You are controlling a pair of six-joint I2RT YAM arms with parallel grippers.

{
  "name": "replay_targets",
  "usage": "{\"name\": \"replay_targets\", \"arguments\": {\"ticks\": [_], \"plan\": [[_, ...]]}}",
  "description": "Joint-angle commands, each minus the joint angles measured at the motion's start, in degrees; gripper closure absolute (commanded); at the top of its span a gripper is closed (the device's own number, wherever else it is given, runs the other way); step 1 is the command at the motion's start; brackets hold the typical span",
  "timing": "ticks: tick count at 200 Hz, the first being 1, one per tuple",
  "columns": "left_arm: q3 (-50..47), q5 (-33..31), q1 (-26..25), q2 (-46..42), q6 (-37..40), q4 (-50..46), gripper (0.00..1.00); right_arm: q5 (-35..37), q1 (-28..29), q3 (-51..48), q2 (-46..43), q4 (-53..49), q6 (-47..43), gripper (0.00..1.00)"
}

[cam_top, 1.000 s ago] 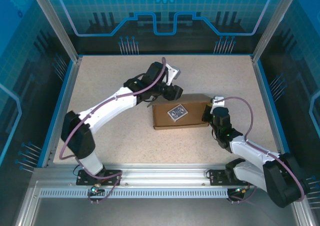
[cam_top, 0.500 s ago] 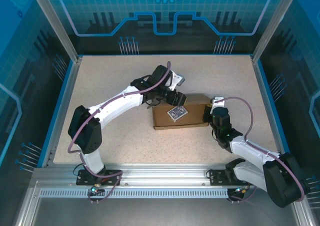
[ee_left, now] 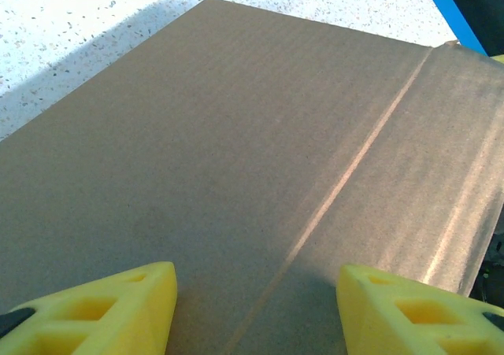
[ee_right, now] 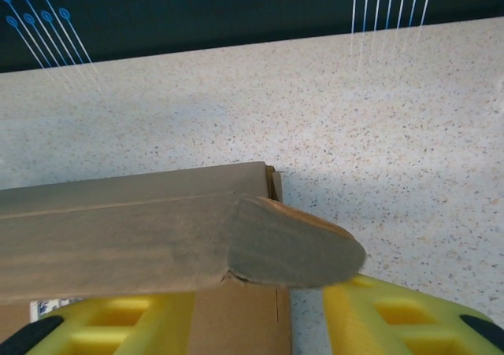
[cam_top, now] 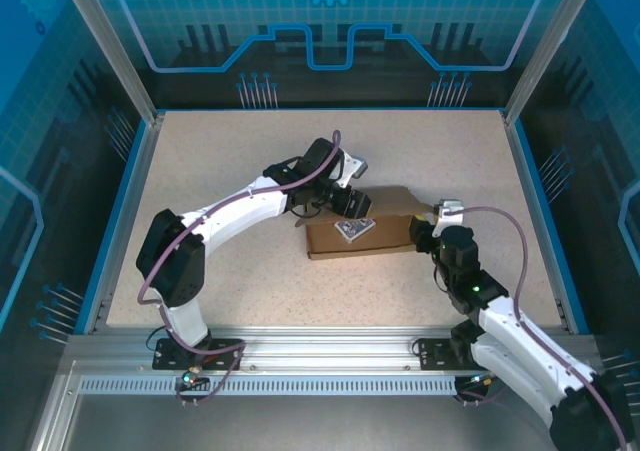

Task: Fold the paper box

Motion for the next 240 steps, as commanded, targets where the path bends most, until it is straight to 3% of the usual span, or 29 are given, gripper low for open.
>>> {"name": "replay_targets", "arguments": {"ticks": [1,43,113,161,240], "plan": [[-1.69,1.43,-0.49,0.80,-1.10,1.57,0.43,-1.18,0.73,1.89,-5.07,-9.27,-0.66,0.52],[-4.82,1.13,-1.00,0.15,-2.34,4.44,0.44,-3.22,0.82,7.44,-5.85,-13.29,-2.49,0.48],[-10.70,0.65,-1.58,-0.67,-4.50,9.66,0.44,-4.29,0.06,20.47,14.38,-15.57,-6.45,0.41],[-14.08,-0.09,-2.10,-0.52,-5.86,12.95,0.44,-7.66,-4.90,27.75,29.77,-19.98,-3.46,0.41],[-18.74,-1.62,-2.74,0.15,-7.27,17.11,0.44,-11.19,-8.58,29.60,42.50,-21.53,-0.16,0.41]]}}
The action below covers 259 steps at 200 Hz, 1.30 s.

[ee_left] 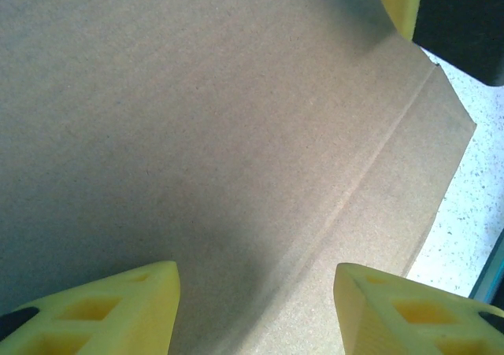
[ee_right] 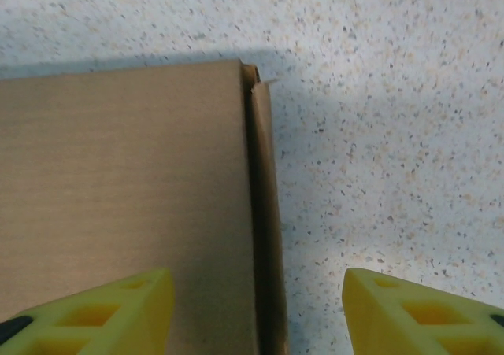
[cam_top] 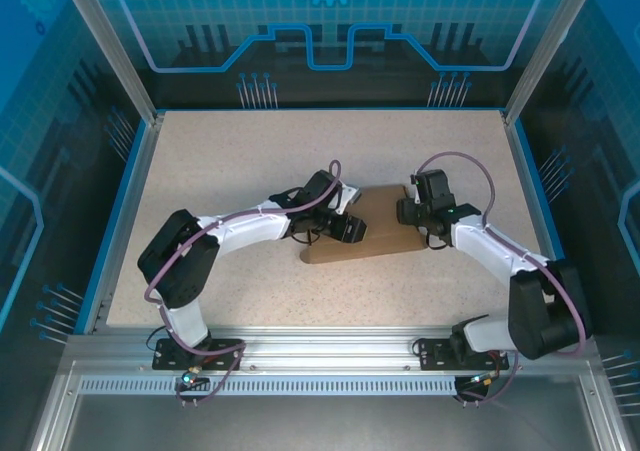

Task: Fold the paper box

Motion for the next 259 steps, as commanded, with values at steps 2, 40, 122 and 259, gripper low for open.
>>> {"name": "replay_targets", "arguments": {"ticks": [2,40,122,259], "plan": [[-2.03,-0.83,-0.49,0.08,-1.33,1.46,0.45,-2.44,-1.29,1.40,1.96,-1.89,2.43,0.41],[-2.56,-1.31,-1.14,1.63,-1.70,2.75,0.44,-4.31,-1.74,0.16,3.50,-0.39,4.54,0.41],[-1.73,-3.58,-1.70,1.42,-0.33,3.87,0.44,-3.06,-1.73,-1.30,4.58,0.63,6.25,0.41],[1.03,-14.74,3.87,-7.20,7.44,3.27,0.26,-5.14,6.47,4.93,-7.34,-9.79,-2.22,0.27]]}}
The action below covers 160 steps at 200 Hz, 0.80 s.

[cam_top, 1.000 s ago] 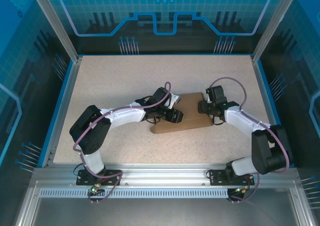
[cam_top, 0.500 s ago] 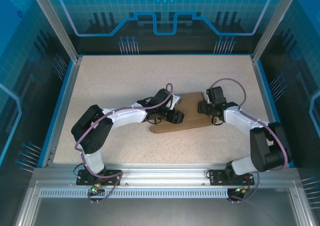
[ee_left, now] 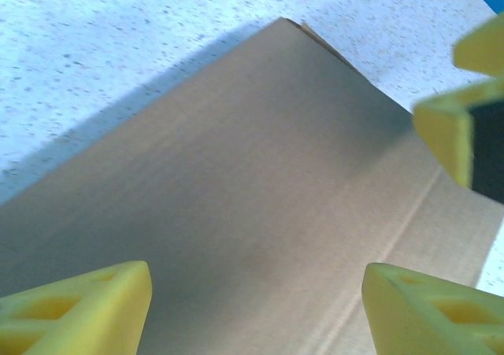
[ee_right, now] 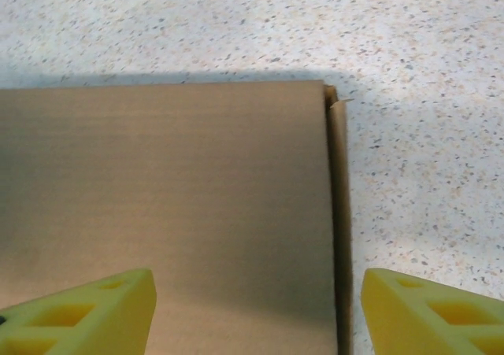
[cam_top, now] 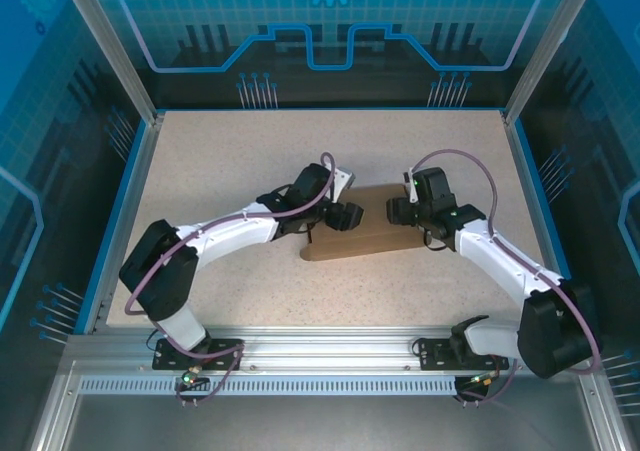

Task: Fold the paper box

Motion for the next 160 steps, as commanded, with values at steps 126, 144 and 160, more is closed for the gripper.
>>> {"name": "replay_targets", "arguments": {"ticks": [126,144,160], "plan": [[25.94,15.00,16.14,21.20,5.66,-19.02,0.21,-14.30,7.69,4.83,7.52,-8.85,0.27,0.20],[28.85,17.08,16.38,24.02,6.68,-21.36,0.21,-14.89,6.93,4.83,9.46,-8.24,-0.38,0.20],[31.66,19.79,16.48,26.48,8.27,-24.35,0.22,-15.09,6.39,4.74,10.71,-7.98,-0.94,0.21]]}}
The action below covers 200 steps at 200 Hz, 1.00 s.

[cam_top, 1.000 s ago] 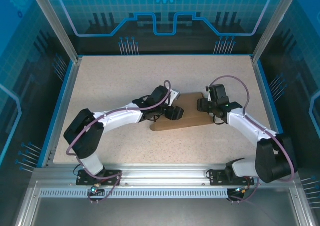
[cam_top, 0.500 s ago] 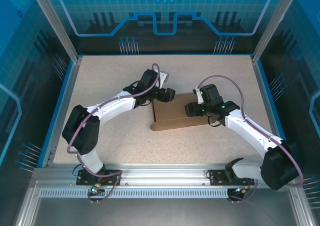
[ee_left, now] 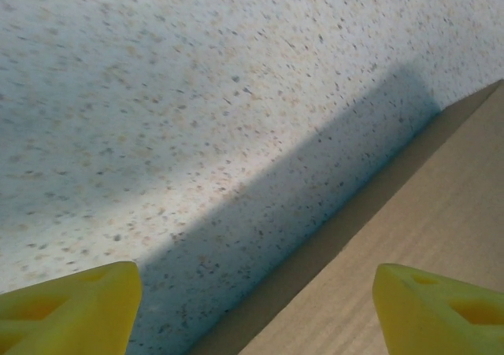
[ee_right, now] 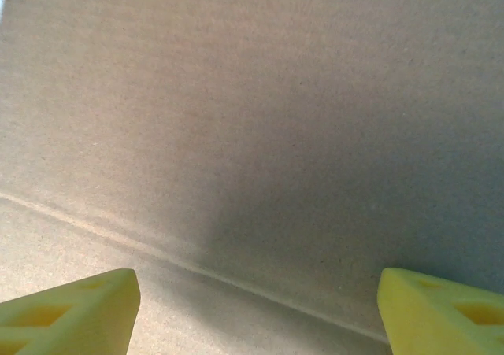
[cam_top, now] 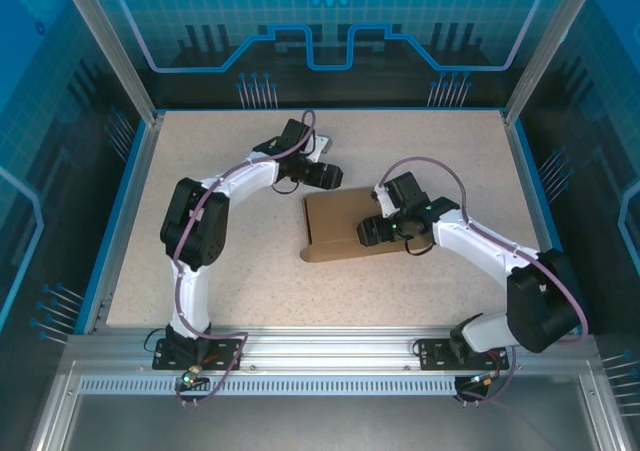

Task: Fold the paper box

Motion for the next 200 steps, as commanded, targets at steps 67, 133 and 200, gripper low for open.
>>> {"name": "replay_targets", "arguments": {"ticks": [67,133,200], "plan": [[6.13,12.72,0.23,5.25,10.18,-12.38,0.24,-2.90,-5.23,1.68,4.51,0.40,-4.33,0.21],[-3.47,18.38,0.12,0.22,6.64,-8.03,0.32,-3.11,-7.51,10.78,10.17,-2.50,-6.22,0.22],[-14.00,16.92,-0.43,-6.27,0.30,0.81,0.33,-2.13,-7.34,8.64,0.74,-9.34,-1.69,0.21]]}}
